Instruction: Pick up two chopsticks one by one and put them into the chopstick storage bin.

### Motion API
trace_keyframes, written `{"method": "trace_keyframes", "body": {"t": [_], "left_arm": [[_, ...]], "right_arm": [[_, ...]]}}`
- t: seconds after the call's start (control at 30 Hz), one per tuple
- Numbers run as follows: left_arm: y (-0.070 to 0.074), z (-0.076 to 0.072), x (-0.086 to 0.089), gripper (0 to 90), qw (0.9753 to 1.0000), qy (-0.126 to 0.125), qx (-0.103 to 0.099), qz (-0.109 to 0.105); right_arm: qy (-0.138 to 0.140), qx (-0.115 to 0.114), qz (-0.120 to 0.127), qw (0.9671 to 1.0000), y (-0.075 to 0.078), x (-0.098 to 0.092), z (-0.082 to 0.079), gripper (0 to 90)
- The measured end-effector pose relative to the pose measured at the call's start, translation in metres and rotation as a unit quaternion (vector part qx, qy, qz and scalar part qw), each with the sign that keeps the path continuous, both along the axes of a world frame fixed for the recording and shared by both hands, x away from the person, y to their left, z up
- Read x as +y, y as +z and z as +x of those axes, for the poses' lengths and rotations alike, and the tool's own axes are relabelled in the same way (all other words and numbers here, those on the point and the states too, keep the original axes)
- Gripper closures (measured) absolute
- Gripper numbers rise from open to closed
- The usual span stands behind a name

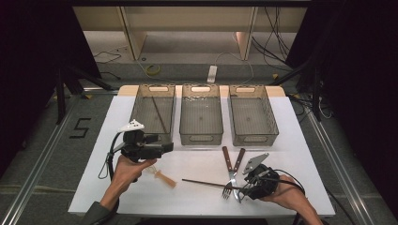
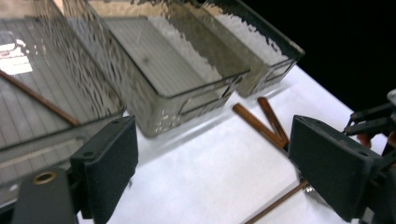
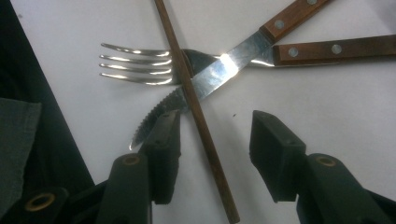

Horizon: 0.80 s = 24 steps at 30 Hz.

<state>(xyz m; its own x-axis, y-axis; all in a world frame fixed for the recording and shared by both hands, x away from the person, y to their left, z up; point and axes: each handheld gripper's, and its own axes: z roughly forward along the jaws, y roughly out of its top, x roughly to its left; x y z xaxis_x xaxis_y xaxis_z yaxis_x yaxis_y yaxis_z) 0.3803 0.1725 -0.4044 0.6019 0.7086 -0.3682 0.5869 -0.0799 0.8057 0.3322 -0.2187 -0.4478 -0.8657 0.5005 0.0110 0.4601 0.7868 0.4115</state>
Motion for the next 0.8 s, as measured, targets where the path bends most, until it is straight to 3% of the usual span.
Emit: {"method": "trace_keyframes", "body": {"t": [0.23,0.5,0.67,0.8], "left_arm": [[-0.008,-0.011,-0.001,15.7,1.0,0.0,-0.001,0.003],[-0.015,-0.022,-0.005,15.7,0.9999,0.005,0.007,-0.009],[-0.016,-0.029,-0.011,15.7,0.9999,0.009,-0.007,-0.008],[-0.017,-0.032,-0.014,15.7,0.9999,0.004,-0.006,-0.008]], "right_arm": [[0.012,0.006,-0.014,0.9998,-0.003,0.003,-0.002,59.1],[0.029,0.006,-0.031,0.9991,-0.006,0.007,-0.004,66.2],[0.037,0.006,-0.044,0.9983,-0.008,0.008,-0.005,69.8],[0.04,0.001,-0.049,0.998,-0.009,0.008,-0.005,73.3]]}}
